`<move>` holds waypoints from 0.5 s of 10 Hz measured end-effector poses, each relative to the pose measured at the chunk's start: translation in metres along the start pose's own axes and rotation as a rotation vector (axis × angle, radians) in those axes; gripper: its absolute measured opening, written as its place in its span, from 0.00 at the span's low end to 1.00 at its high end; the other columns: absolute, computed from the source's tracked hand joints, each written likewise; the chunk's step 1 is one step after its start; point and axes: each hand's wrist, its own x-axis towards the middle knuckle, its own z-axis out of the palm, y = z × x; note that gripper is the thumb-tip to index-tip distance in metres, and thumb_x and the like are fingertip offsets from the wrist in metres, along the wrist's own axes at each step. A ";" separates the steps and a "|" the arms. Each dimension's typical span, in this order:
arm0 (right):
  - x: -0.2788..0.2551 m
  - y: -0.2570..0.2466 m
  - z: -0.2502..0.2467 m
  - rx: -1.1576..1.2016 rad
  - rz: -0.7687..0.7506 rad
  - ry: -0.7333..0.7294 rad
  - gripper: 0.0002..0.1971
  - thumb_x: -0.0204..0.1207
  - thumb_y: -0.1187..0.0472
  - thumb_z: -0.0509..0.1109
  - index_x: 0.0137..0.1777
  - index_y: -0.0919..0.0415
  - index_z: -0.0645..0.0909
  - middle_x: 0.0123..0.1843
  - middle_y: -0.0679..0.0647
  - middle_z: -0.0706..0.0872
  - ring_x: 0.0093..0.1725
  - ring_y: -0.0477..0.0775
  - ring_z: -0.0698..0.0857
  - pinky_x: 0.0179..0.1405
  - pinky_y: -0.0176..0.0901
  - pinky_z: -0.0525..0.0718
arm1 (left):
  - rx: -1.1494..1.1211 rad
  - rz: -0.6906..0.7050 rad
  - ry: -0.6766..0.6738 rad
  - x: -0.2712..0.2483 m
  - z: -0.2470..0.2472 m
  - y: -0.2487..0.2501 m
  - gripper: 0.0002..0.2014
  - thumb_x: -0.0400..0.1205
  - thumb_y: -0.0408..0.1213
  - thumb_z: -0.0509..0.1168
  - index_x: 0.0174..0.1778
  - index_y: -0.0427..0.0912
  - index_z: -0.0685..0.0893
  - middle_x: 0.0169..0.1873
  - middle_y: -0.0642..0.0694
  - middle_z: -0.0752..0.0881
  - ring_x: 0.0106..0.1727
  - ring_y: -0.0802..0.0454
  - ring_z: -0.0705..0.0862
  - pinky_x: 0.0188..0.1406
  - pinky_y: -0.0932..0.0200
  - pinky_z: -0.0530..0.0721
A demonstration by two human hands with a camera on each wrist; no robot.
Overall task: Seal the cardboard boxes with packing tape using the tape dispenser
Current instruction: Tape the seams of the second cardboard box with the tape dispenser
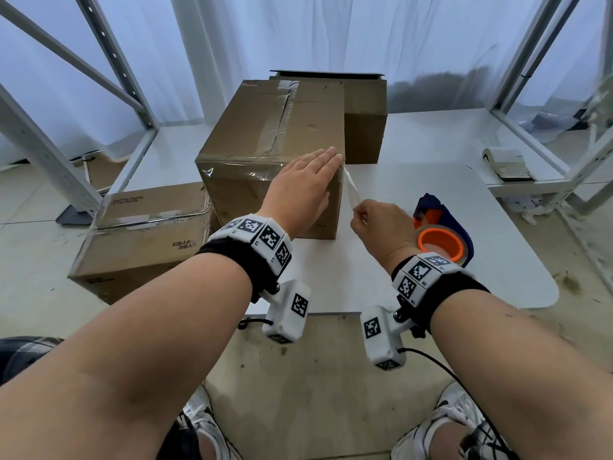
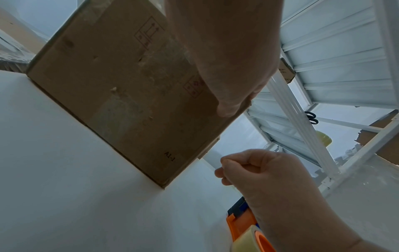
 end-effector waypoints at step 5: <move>0.002 -0.014 0.013 0.065 -0.018 -0.001 0.12 0.82 0.54 0.62 0.55 0.58 0.85 0.47 0.56 0.89 0.46 0.59 0.85 0.44 0.45 0.80 | 0.004 -0.004 0.009 0.000 0.001 0.001 0.28 0.87 0.40 0.57 0.83 0.46 0.57 0.82 0.49 0.60 0.83 0.52 0.57 0.80 0.59 0.50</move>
